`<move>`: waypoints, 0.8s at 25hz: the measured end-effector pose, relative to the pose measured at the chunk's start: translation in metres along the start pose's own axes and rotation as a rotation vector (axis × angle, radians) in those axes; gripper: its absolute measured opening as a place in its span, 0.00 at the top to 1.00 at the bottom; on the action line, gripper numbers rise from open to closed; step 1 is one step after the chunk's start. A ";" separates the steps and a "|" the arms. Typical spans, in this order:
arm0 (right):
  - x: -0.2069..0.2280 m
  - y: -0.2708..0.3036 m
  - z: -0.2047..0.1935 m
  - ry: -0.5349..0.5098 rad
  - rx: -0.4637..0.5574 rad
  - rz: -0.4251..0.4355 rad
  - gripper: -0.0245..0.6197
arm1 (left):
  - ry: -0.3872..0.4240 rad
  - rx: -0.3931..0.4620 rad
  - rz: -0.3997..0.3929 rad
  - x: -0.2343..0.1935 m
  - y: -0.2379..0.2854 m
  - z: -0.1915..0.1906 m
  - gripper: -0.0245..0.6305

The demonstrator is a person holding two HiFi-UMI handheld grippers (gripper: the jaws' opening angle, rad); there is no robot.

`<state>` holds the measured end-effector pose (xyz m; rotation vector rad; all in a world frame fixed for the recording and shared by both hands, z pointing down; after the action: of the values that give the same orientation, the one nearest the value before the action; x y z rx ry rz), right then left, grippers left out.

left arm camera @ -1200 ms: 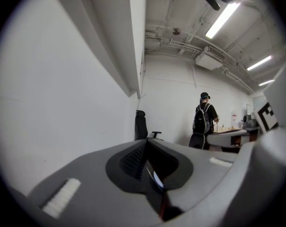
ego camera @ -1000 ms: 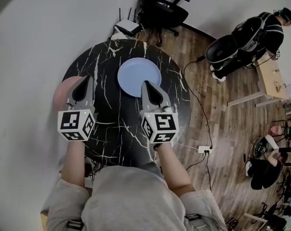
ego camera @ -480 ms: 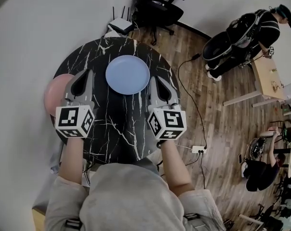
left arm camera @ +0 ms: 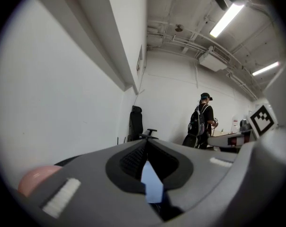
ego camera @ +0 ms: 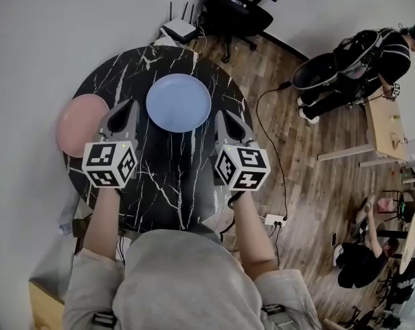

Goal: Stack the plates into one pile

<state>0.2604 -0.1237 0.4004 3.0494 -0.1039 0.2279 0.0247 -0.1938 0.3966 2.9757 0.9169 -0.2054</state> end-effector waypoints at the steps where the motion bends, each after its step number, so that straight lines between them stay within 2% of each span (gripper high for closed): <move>1: 0.003 0.003 -0.008 0.009 -0.028 0.004 0.96 | -0.009 -0.024 0.008 0.000 0.001 -0.009 0.87; 5: 0.016 0.016 -0.037 0.078 -0.139 0.010 0.96 | -0.036 -0.123 0.037 -0.004 0.008 -0.040 0.87; 9: 0.032 0.037 -0.067 0.159 -0.249 0.009 0.95 | -0.087 -0.225 0.022 -0.009 0.022 -0.072 0.87; 15: 0.052 0.072 -0.105 0.162 -0.378 -0.010 0.95 | -0.122 -0.369 0.022 -0.025 0.049 -0.119 0.86; 20: 0.062 0.100 -0.134 0.158 -0.474 -0.015 0.88 | -0.157 -0.476 0.018 -0.037 0.076 -0.156 0.78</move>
<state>0.2944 -0.2153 0.5489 2.5508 -0.1074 0.3801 0.0559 -0.2682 0.5543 2.4910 0.7879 -0.1862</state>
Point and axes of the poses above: the fingertips, and each gripper's own axes: y forward along the fingers, x to its right, z out of its top, the point moved 3 cm from there along -y, backward along the fingers, and after that the axes turned 10 degrees about x, right-handed, at the moved point
